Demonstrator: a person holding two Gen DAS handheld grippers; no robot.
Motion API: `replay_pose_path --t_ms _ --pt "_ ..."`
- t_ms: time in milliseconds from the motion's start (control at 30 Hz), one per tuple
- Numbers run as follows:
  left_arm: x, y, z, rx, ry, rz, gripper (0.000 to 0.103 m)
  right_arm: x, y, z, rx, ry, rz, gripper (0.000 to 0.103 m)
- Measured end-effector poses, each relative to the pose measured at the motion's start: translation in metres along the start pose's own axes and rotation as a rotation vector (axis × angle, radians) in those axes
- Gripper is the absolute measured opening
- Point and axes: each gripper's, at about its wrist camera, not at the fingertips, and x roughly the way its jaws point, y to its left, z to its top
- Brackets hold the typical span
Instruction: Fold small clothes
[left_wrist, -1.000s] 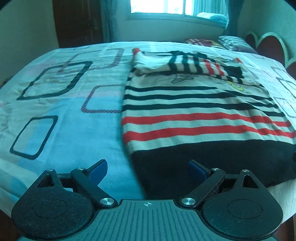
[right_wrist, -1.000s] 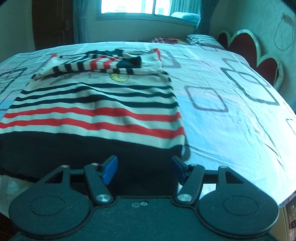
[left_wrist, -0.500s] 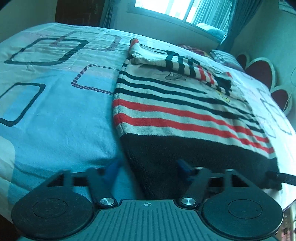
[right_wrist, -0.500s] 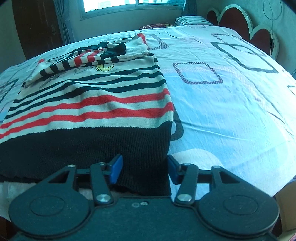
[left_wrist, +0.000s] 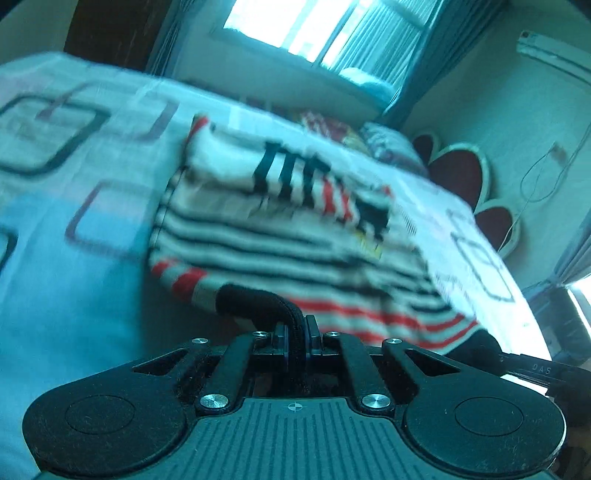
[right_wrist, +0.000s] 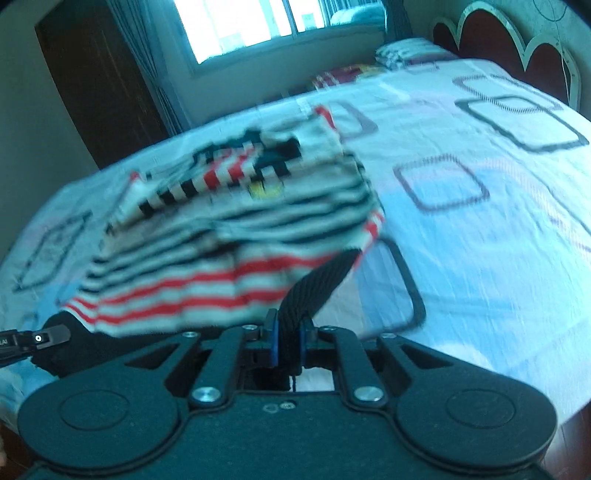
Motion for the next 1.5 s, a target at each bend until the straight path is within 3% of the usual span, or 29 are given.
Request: replay_pose_path --t_ms 133,300,467,700,933,1033,1100,1167,1200,1267,1300,1333,1367,1433,1500 --pt "0.01 -0.008 0.046 0.017 -0.098 -0.008 0.007 0.003 -0.001 0.042 0.034 -0.08 0.039 0.01" --pt "0.047 -0.01 0.105 0.017 -0.165 0.019 0.007 0.038 -0.002 0.105 0.034 -0.155 0.066 0.01" --pt "0.106 -0.008 0.162 0.005 -0.185 0.066 0.007 0.103 -0.004 0.17 0.045 -0.179 0.087 0.01" --pt "0.203 -0.002 0.233 -0.007 -0.171 0.128 0.007 0.209 -0.013 0.24 0.069 -0.136 0.073 0.01" --pt "0.287 0.017 0.264 -0.024 -0.124 0.212 0.007 0.289 -0.023 0.265 0.092 -0.067 0.035 0.01" --pt "0.316 0.025 0.262 -0.028 -0.074 0.266 0.008 0.322 -0.026 0.264 0.093 0.003 0.004 0.011" --pt "0.331 0.027 0.259 -0.017 -0.034 0.311 0.008 0.339 -0.027 0.26 0.086 0.053 -0.021 0.018" --pt "0.333 0.032 0.257 -0.045 0.0 0.305 0.008 0.345 -0.027 0.257 0.074 0.073 -0.026 0.019" --pt "0.332 0.035 0.258 -0.072 0.009 0.298 0.015 0.345 -0.027 0.256 0.071 0.072 -0.023 0.019" --pt "0.321 0.04 0.264 -0.114 -0.016 0.296 0.05 0.342 -0.028 0.257 0.075 0.069 -0.014 0.019" --pt "0.312 0.04 0.268 -0.126 -0.051 0.312 0.082 0.339 -0.027 0.257 0.071 0.066 -0.013 0.019" --pt "0.302 0.04 0.27 -0.127 -0.097 0.32 0.093 0.335 -0.027 0.256 0.065 0.058 -0.011 0.019" --pt "0.293 0.039 0.273 -0.111 -0.132 0.319 0.097 0.333 -0.026 0.256 0.058 0.054 -0.011 0.02" --pt "0.284 0.039 0.276 -0.078 -0.117 0.315 0.097 0.331 -0.025 0.257 0.057 0.056 -0.016 0.025" --pt "0.281 0.041 0.271 -0.052 -0.089 0.326 0.096 0.329 -0.027 0.257 0.067 0.049 -0.026 0.05"
